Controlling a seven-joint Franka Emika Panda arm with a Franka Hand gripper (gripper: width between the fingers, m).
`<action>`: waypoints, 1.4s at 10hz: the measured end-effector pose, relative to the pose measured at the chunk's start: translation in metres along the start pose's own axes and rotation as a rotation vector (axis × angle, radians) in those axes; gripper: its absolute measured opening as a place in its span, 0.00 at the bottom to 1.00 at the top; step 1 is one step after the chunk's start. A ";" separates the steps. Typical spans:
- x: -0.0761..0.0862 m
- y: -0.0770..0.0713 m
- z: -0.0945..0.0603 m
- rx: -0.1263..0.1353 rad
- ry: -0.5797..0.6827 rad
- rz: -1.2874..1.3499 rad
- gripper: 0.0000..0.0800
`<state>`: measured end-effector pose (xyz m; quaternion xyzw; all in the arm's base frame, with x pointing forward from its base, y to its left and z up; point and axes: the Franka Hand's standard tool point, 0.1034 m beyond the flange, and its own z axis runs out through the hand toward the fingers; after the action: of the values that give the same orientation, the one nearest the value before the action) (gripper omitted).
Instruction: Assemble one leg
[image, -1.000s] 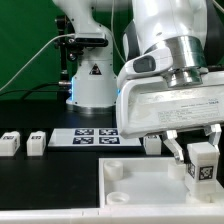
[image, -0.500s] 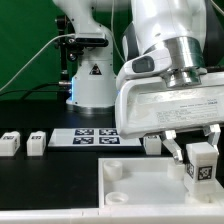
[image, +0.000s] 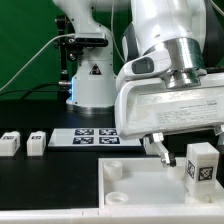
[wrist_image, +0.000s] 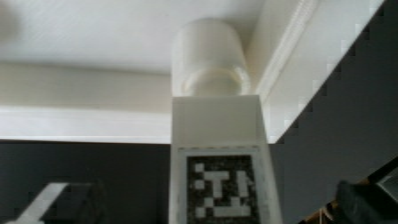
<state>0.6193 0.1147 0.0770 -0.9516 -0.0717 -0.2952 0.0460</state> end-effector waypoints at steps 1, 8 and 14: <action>0.000 0.000 0.000 0.000 0.000 0.000 0.81; 0.021 -0.001 -0.021 0.014 -0.069 -0.004 0.81; 0.016 -0.005 -0.009 0.096 -0.565 0.026 0.81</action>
Offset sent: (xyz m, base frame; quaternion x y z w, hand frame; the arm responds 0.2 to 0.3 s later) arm 0.0000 0.0000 0.0000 0.0000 0.0000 0.0000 1.0000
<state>0.6268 0.1202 0.0941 -0.9937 -0.0835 -0.0141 0.0728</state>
